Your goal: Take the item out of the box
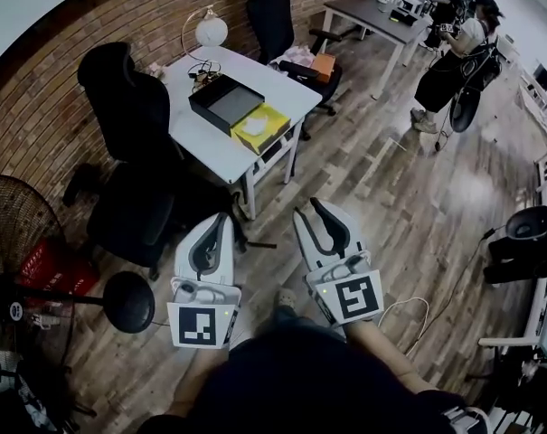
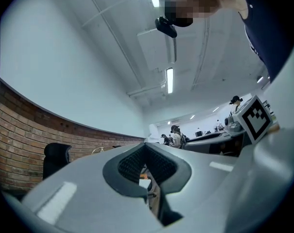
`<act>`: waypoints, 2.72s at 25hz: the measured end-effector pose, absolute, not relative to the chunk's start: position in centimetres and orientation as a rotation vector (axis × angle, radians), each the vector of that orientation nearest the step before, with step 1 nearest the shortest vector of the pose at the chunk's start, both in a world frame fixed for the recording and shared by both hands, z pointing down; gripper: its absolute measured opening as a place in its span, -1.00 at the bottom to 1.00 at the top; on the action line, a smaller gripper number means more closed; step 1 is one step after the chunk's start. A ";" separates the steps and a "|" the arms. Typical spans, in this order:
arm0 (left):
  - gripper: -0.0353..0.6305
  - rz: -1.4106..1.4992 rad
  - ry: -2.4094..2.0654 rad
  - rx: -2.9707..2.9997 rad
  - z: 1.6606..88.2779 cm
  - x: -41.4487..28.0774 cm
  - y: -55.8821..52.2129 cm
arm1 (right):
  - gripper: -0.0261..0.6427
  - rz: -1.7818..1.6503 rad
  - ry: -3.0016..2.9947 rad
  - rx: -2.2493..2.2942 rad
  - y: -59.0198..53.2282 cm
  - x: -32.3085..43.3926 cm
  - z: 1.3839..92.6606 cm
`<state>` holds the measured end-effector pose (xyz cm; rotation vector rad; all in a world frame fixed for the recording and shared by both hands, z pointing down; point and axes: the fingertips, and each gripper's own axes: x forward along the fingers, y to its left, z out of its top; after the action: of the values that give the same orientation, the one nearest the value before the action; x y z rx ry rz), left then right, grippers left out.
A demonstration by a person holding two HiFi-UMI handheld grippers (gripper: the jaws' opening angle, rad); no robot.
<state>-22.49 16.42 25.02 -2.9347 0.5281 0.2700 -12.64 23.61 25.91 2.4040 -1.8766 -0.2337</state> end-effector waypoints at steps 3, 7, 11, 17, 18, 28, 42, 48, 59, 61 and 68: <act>-0.86 0.286 0.559 -2.920 24.7 -19.4 14.5 | -0.62 -0.227 -1.890 2.387 21.7 -9.2 25.8; -0.86 0.308 0.605 -2.891 24.4 -16.2 12.6 | -0.62 -0.245 -1.961 2.345 19.6 -5.8 26.2; -0.86 0.301 0.633 -2.865 24.6 -14.0 11.4 | -0.62 -0.246 -1.994 2.335 18.0 -3.3 26.4; -0.86 0.256 0.685 -2.857 25.2 -12.8 9.9 | -0.61 -0.204 -2.022 2.340 16.5 -0.9 27.4; -0.86 0.250 0.691 -2.856 25.3 -12.7 9.6 | -0.61 -0.200 -2.025 2.340 16.3 -0.7 27.5; -0.86 0.237 0.687 -2.873 26.4 -10.9 7.4 | -0.61 -0.182 -1.999 2.345 15.0 1.2 28.6; -0.86 0.240 0.709 -2.852 27.4 -3.4 -2.4 | -0.61 -0.107 -2.041 2.260 4.1 8.1 30.8; -0.86 0.127 0.702 -2.886 28.5 0.2 -7.4 | -0.61 -0.104 -2.045 2.216 -1.5 11.1 30.7; -0.86 0.049 0.654 -2.880 30.2 5.2 -14.1 | -0.61 -0.045 -2.043 2.157 -9.2 14.9 31.9; -0.86 0.041 0.655 -2.884 30.5 5.6 -14.9 | -0.61 -0.027 -2.046 2.143 -10.0 15.2 32.3; -0.86 -0.004 0.673 -2.910 31.8 6.5 -16.5 | -0.61 -0.017 -2.095 2.125 -12.0 15.8 33.2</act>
<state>6.50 -16.50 31.82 -2.9103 0.6729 -0.0041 15.76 -12.04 33.15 2.1253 -2.0946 -0.0174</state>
